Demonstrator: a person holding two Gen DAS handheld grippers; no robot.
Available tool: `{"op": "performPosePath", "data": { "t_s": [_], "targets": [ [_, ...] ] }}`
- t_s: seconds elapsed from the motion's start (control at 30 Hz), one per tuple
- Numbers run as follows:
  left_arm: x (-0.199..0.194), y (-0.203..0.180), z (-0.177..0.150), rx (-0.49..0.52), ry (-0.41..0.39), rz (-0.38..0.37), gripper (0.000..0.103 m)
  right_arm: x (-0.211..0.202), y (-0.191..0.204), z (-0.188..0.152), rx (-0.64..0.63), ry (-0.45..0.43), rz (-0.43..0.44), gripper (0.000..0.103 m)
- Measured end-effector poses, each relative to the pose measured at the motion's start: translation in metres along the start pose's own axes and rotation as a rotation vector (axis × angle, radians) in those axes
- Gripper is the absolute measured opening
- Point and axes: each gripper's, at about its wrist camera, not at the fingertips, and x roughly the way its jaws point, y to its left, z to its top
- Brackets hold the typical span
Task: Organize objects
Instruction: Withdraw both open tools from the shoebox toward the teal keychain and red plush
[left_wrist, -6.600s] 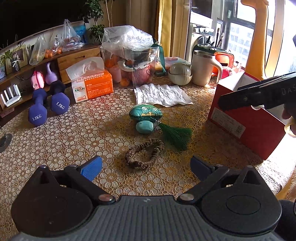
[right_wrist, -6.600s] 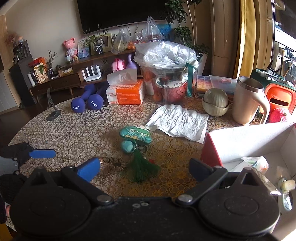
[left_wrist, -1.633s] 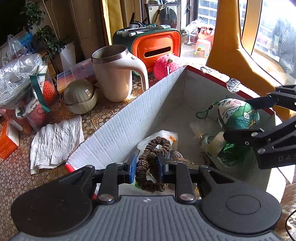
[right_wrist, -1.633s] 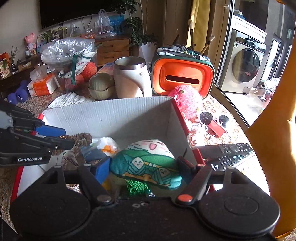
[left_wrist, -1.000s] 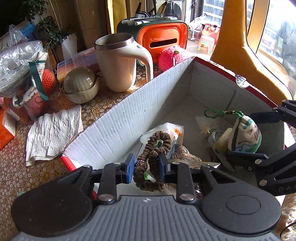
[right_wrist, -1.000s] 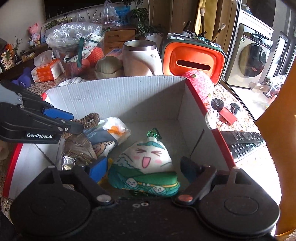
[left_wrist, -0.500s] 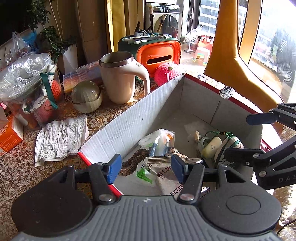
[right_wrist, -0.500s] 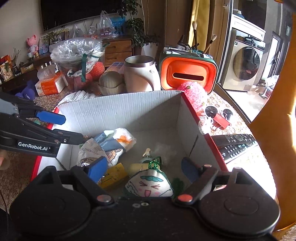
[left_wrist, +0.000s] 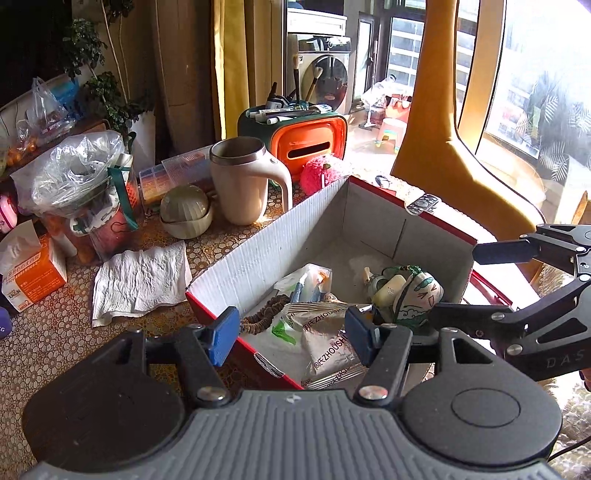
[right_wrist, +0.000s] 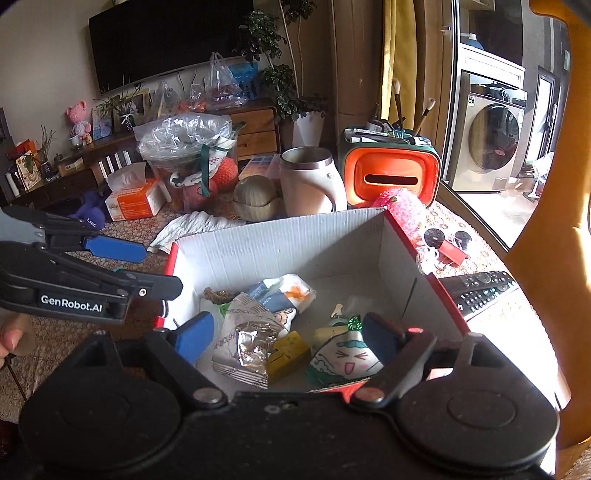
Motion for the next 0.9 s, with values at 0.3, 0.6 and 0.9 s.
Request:
{"op": "performPosePath", "data": {
  "t_s": [0.3,0.6,0.9],
  "targets": [
    [-0.045,0.008,-0.018,-0.024,-0.056,0.017,0.074,-0.029,0.027,-0.007,0.015,-0.037,0.025,0.093],
    [-0.078,0.022,-0.04,-0.044,-0.106,0.041,0.084,-0.048,0.055,-0.014,0.022,-0.075,0.035,0.102],
    [-0.096,0.051,-0.058,-0.096,-0.116,0.051,0.09,-0.055,0.09,-0.014,0.009,-0.112,0.055,0.102]
  ]
}}
